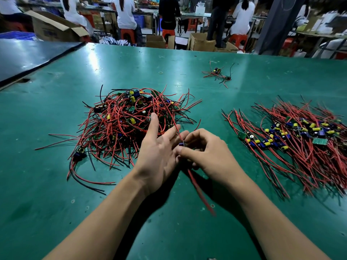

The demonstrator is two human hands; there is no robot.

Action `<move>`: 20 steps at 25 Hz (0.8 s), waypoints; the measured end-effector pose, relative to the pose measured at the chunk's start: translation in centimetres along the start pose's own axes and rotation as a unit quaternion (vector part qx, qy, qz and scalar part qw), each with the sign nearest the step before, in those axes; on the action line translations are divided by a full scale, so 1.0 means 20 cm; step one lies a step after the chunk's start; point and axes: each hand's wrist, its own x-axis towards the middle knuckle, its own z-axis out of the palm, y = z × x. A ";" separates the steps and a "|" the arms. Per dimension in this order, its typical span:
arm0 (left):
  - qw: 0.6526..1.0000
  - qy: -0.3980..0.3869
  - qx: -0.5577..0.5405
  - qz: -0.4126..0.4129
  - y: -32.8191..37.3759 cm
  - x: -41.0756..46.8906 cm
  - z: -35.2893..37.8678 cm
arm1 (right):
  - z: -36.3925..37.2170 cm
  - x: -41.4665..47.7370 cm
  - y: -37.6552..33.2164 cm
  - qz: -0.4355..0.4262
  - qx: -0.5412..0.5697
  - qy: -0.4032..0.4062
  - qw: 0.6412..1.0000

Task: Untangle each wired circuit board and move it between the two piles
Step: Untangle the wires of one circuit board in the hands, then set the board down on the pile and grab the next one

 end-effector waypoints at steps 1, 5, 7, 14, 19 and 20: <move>1.000 0.001 -0.006 0.005 0.00 0.01 -0.01 | -0.01 0.01 0.00 0.017 0.030 0.010 0.999; 1.000 0.021 0.018 0.014 -0.02 0.03 -0.03 | -0.06 0.04 -0.02 0.082 0.189 0.054 0.977; 0.998 0.026 0.047 0.018 -0.03 0.04 -0.04 | -0.09 0.05 -0.03 0.090 0.236 0.074 0.965; 0.997 0.037 0.065 0.034 -0.03 0.04 -0.06 | -0.15 0.07 0.00 0.076 0.305 0.054 0.948; 0.992 0.074 0.087 0.055 -0.04 0.05 -0.05 | -0.19 0.10 0.08 0.088 0.028 0.147 0.985; 0.991 0.083 0.091 0.057 -0.04 0.05 -0.05 | -0.20 0.10 0.09 0.082 -0.077 0.166 0.980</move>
